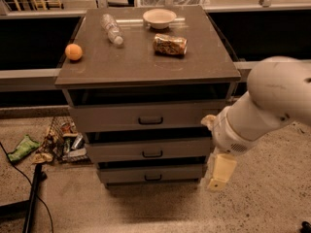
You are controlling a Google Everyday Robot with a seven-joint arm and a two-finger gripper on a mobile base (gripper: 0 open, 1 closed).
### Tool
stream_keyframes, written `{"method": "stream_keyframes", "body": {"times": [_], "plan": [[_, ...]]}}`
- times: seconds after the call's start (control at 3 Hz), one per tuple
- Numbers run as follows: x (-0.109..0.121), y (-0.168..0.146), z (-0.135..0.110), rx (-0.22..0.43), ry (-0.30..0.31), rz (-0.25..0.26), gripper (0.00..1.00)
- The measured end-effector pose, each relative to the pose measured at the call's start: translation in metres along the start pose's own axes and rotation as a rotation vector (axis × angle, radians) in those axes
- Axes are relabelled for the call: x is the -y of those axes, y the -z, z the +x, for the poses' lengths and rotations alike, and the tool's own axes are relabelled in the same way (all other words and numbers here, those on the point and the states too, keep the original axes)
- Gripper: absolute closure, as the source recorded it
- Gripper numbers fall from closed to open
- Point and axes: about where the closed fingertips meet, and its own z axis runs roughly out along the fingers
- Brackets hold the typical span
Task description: Open bottom drawer
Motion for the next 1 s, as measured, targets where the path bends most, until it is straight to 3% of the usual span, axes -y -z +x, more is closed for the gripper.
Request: {"method": "stream_keyframes", "body": {"times": [0.33, 1.0], "plan": [[-0.0141, -0.0653, 0.0008, 0.009, 0.026, -0.074, 0.0], [-0.0151, -0.0747, 0.0033, -0.002, 0.024, -0.086, 0.0]]}}
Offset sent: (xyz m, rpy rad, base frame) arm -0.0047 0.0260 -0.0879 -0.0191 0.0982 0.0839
